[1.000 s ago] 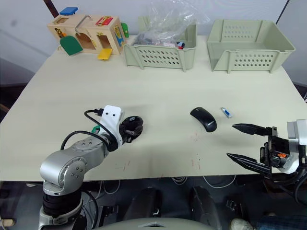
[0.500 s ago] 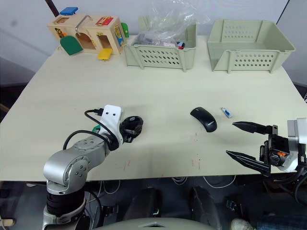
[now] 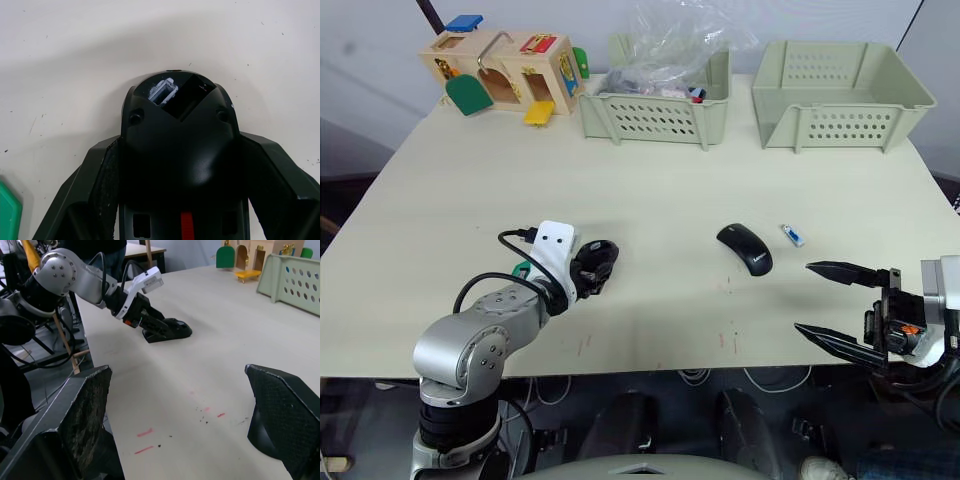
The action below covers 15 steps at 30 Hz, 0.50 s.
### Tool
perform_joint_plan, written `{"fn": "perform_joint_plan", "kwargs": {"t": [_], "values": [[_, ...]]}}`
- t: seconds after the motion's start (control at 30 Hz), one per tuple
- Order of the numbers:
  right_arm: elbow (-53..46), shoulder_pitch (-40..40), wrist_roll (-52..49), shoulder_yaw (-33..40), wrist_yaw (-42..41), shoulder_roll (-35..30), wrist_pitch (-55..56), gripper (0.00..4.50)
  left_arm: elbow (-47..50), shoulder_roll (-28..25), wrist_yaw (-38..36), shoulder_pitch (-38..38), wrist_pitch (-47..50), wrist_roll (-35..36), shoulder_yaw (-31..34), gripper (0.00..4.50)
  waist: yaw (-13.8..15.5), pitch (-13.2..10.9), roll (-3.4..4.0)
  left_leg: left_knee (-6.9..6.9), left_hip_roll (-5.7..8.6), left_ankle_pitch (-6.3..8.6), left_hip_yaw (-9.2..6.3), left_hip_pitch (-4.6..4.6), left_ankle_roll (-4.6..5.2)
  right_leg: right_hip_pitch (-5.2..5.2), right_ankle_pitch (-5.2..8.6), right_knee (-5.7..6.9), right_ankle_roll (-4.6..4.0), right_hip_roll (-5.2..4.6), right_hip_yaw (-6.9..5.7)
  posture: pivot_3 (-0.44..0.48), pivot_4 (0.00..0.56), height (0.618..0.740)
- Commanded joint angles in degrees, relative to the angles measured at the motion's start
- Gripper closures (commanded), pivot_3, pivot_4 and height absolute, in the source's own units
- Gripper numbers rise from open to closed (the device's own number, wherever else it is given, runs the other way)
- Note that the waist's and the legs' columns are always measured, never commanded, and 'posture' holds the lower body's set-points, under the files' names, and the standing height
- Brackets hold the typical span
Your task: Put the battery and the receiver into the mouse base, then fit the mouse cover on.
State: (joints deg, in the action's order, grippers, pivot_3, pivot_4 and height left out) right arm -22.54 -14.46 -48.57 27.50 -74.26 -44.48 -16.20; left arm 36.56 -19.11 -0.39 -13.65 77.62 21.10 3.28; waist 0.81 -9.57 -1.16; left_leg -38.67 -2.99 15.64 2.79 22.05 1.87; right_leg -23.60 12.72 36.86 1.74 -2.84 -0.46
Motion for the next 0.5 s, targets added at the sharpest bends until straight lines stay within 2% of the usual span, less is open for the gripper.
{"fn": "perform_joint_plan", "kwargs": {"t": [0.03, 0.2, 0.3, 0.4, 0.5], "values": [[-0.56, -0.04, -0.25, 1.83, -0.45, 0.35, 1.34, 0.00, 1.44, -0.02, -0.65, 0.33, 0.50, -0.65, 0.06, 1.61, 0.00, 0.00, 0.00, 0.00, 0.00, 0.00, 0.00, 0.00, 0.00, 0.00, 0.00, 0.00, 0.00, 0.00, 0.00, 0.000, 0.150, 0.740], [-0.71, -0.14, -0.17, 1.77, -0.39, 0.41, 1.52, 0.00, 3.05, -1.49, -3.80, 0.53, -1.13, 0.30, 0.57, 1.61, -0.05, 0.00, 0.00, 0.00, 0.00, 0.00, -0.01, 0.01, 0.00, 0.00, 0.00, 0.00, 0.00, 0.00, 0.00, 0.000, 0.150, 0.740], [-1.28, -0.13, -0.44, 2.04, 0.11, 0.16, 1.11, 0.00, 5.93, -5.87, -13.99, 1.03, -4.48, 6.26, 3.51, 1.61, -0.02, -0.01, -0.02, 0.00, 0.00, 0.00, -0.01, 0.02, 0.00, -0.02, 0.00, 0.00, -0.01, 0.00, -0.01, 0.000, 0.150, 0.740], [-1.41, -0.23, -0.63, 2.37, 0.22, -0.03, 0.94, 0.00, 6.27, -9.78, -20.32, 1.64, -6.16, 9.93, 4.74, 1.61, -0.01, -0.01, -0.01, 0.00, -0.02, 0.00, -0.01, 0.04, 0.00, -0.04, 0.01, 0.00, -0.02, -0.01, -0.03, 0.000, 0.150, 0.740], [-1.59, -0.74, -0.67, 3.10, -0.02, -0.34, 0.92, 0.00, 3.80, -18.09, -31.70, 2.29, -13.64, 11.26, 2.50, 1.61, -0.01, -0.04, -0.05, 0.00, -0.01, 0.00, 0.00, 0.04, 0.00, -0.04, 0.01, 0.00, -0.01, -0.01, -0.03, 0.000, 0.150, 0.740]]}}
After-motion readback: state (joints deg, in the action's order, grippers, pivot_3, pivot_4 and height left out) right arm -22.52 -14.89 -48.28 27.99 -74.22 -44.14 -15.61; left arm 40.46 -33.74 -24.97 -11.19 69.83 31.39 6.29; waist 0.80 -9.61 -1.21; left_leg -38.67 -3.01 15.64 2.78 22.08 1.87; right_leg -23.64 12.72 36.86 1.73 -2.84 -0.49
